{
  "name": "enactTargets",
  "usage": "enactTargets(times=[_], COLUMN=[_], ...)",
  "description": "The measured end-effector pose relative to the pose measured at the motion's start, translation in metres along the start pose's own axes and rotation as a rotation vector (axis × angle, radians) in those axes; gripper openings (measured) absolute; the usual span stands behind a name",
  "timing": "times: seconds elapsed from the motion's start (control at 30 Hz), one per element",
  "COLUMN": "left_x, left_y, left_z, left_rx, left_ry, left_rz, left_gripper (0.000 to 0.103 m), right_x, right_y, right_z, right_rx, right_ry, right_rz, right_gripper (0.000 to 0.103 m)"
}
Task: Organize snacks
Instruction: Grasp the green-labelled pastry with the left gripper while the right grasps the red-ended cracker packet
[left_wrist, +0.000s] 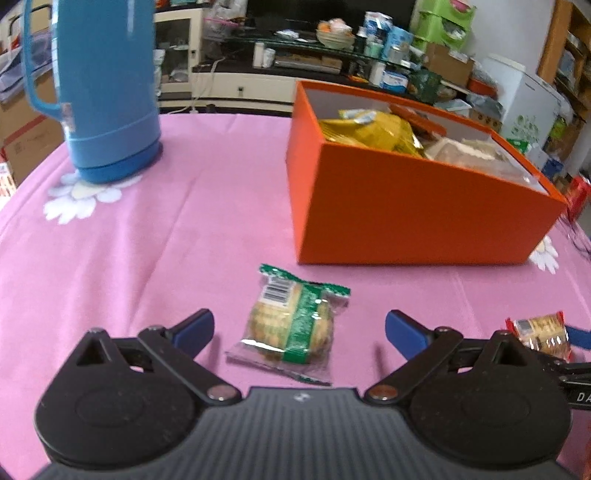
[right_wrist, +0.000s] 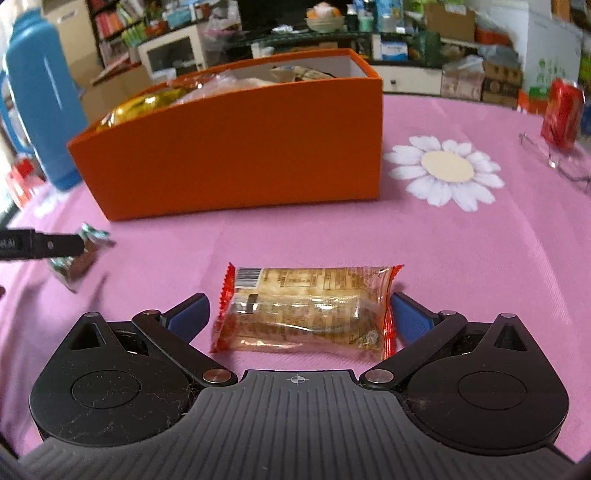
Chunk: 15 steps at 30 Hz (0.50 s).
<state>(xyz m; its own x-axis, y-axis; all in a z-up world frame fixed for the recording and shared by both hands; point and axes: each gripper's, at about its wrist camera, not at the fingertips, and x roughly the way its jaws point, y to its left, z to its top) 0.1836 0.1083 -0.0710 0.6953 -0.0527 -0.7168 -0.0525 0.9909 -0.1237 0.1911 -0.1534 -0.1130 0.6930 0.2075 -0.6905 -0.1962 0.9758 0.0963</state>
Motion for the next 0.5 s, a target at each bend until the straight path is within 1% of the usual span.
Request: enactTargets(times=[0.13, 0.23, 0.33, 0.5], left_x=[0.012, 0.022, 0.026, 0.026], left_y=[-0.007, -0.005, -0.011, -0.011], left_z=[0.0, 0.0, -0.002, -0.003], left_rx=[0.051, 0.044, 0.086, 0.086], left_ry=[0.006, 0.038, 0.027, 0.02], left_rz=[0.048, 0.04, 0.081, 0.08], left_gripper=[0.098, 0.098, 0.098, 0.098], right_x=[0.0, -0.001, -0.002, -0.003], right_y=[0.003, 0.003, 0.001, 0.001], right_z=[-0.004, -0.005, -0.006, -0.009], right_rx=[-0.053, -0.06, -0.057, -0.076], right_ry=[-0.017, -0.024, -0.03, -0.044], right_rz=[-0.02, -0.014, -0.008, -0.018], right_gripper=[0.083, 0.083, 0.083, 0.083])
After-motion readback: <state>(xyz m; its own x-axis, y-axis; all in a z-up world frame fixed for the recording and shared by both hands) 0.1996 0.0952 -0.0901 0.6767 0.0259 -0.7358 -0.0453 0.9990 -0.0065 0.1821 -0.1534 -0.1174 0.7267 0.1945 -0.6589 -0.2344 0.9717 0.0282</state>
